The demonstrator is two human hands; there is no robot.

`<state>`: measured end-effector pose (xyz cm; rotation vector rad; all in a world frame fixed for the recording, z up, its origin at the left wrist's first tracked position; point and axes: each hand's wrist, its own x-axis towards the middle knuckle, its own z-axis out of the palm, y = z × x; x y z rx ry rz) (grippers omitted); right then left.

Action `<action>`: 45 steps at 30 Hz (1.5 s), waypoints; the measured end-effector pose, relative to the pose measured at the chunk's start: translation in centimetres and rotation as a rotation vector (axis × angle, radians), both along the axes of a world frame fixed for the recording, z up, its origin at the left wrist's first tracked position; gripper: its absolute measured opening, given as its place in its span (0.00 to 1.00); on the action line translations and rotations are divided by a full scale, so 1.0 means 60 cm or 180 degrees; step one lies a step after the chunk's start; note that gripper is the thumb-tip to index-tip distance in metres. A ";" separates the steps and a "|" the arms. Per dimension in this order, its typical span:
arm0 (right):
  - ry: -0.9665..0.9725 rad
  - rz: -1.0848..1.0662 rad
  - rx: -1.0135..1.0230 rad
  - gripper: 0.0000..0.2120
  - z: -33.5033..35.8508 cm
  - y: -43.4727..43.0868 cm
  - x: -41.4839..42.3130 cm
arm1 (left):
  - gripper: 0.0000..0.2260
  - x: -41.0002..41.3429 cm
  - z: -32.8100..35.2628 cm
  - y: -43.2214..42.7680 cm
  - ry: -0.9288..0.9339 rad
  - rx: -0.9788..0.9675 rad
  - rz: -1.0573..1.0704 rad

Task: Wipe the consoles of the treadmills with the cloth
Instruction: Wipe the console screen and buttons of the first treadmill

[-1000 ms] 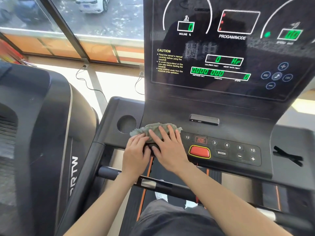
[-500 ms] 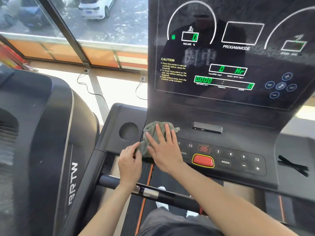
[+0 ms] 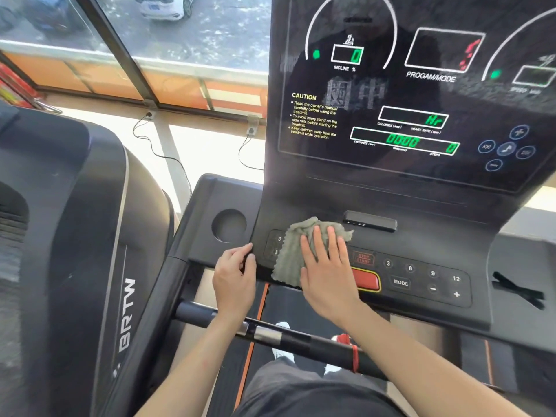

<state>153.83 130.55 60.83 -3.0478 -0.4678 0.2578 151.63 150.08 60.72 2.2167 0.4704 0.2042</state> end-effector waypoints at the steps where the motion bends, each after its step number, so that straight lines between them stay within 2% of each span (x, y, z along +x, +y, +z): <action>1: 0.0060 0.0093 0.0077 0.31 0.001 0.017 -0.007 | 0.12 0.000 0.001 0.000 0.0042 -0.0014 0.0037; 6: 0.0102 0.0428 0.0225 0.30 -0.005 0.114 0.034 | 0.18 -0.010 0.005 0.003 0.0109 -0.0396 0.0150; 10: -0.0148 0.0543 -0.0024 0.30 0.000 0.127 0.104 | 0.18 -0.015 0.004 -0.004 0.0072 -0.0120 0.0050; 14: -0.0387 0.0534 -0.0392 0.31 0.018 0.055 0.147 | 0.13 -0.013 -0.007 0.003 0.0057 0.0169 -0.0119; 17: -0.0354 0.0296 -0.0422 0.31 0.010 -0.001 0.115 | 0.14 -0.015 -0.017 0.015 -0.0016 0.0227 -0.0324; 21: -0.0157 0.0090 -0.0139 0.31 -0.002 -0.022 0.030 | 0.16 -0.014 -0.025 0.026 -0.0061 0.0204 -0.0469; 26: -0.0009 0.0624 0.0161 0.30 -0.008 0.058 -0.010 | 0.16 -0.015 -0.025 0.027 -0.0104 0.0144 -0.0469; 29: 0.0004 0.0770 0.0110 0.30 -0.004 0.073 -0.009 | 0.16 -0.015 -0.028 0.028 -0.0129 0.0137 -0.0482; 32: -0.0034 0.0480 -0.0094 0.29 -0.004 0.027 -0.020 | 0.16 -0.016 -0.029 0.028 -0.0131 0.0119 -0.0439; 36: -0.0065 -0.0242 -0.0227 0.31 0.000 -0.041 -0.033 | 0.16 -0.016 -0.029 0.024 -0.0141 0.0071 -0.0389; 39: -0.0046 -0.0465 -0.0118 0.31 0.001 -0.026 -0.025 | 0.16 -0.017 -0.027 0.022 -0.0115 0.0069 -0.0364; 45: -0.0028 0.0324 0.0137 0.30 -0.003 0.088 -0.001 | 0.16 -0.015 -0.028 0.020 -0.0005 0.0119 -0.0321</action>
